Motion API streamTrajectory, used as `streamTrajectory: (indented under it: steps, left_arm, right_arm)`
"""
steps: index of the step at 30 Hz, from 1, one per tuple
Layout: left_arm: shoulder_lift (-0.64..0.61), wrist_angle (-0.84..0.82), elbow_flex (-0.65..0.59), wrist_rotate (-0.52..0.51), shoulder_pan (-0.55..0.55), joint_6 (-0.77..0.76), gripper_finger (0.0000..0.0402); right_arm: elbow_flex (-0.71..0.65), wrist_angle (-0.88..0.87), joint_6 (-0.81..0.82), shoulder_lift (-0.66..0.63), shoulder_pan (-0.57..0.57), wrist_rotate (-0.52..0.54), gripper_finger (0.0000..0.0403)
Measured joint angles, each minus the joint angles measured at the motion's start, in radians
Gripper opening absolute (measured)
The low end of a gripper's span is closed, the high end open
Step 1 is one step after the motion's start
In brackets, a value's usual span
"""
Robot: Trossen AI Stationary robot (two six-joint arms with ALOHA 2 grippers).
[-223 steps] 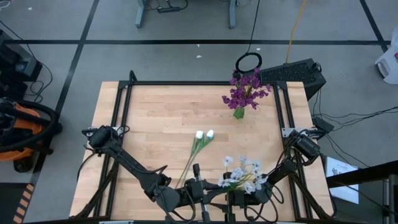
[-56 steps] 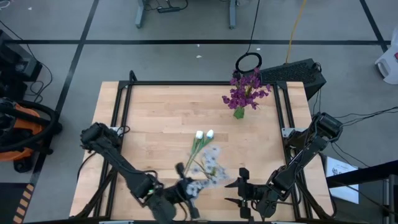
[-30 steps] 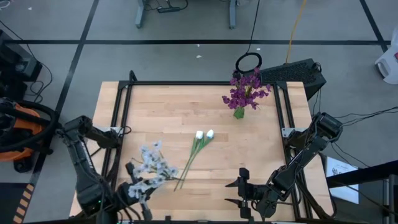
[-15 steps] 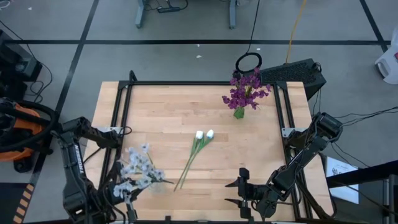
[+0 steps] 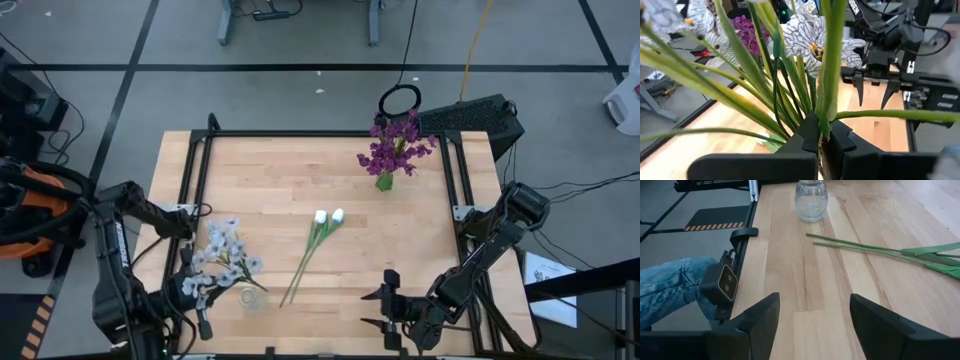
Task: Sort flowers into vase by color
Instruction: Put the dark white flower into the transparent vase
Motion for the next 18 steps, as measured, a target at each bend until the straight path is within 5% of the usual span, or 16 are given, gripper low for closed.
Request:
streamTrajectory:
  steps: [18]
  left_arm:
    - [-0.029, 0.041, 0.0, 0.094, -0.044, 0.042, 0.0003]
  right_arm:
    - [0.0, 0.004, 0.008, 0.003, -0.006, -0.003, 0.0233]
